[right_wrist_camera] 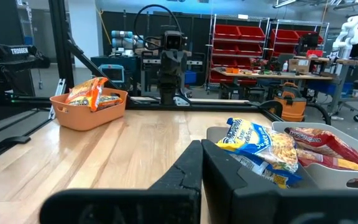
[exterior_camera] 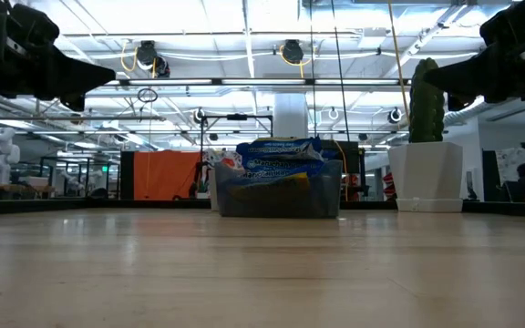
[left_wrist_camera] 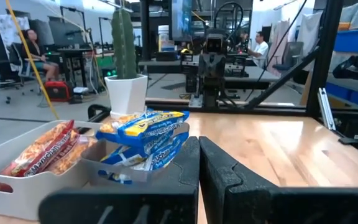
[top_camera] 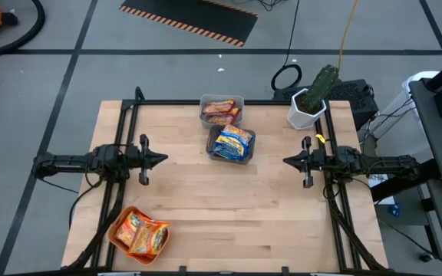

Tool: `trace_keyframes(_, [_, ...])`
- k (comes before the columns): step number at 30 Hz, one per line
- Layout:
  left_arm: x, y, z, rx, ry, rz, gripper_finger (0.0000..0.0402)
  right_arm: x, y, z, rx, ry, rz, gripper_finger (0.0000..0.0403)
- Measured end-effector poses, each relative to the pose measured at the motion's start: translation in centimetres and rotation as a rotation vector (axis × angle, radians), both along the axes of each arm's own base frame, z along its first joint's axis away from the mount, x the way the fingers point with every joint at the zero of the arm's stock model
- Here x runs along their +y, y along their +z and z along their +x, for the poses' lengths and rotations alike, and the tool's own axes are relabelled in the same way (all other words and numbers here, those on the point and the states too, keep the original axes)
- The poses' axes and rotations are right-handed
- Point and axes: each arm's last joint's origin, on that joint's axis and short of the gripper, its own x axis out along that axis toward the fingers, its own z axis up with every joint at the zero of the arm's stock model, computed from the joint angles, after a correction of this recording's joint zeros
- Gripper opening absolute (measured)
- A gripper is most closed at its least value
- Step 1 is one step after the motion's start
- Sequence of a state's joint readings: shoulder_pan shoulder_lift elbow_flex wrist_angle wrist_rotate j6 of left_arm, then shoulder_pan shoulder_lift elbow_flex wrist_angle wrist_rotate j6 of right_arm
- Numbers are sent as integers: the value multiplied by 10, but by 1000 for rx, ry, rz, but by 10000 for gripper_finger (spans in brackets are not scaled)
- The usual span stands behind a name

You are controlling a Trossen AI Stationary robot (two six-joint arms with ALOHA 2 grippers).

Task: Sort Maruchan noodles
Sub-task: Return to Home Position

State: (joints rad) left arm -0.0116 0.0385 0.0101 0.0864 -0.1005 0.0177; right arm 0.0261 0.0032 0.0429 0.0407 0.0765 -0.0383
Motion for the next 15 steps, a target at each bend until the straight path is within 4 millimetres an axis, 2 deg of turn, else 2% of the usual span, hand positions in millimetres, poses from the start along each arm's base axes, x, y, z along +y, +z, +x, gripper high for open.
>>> trace_keyframes(15, [0, -3, -2, 28, 0, 34, 1, 0, 0, 0, 0, 0, 0, 0])
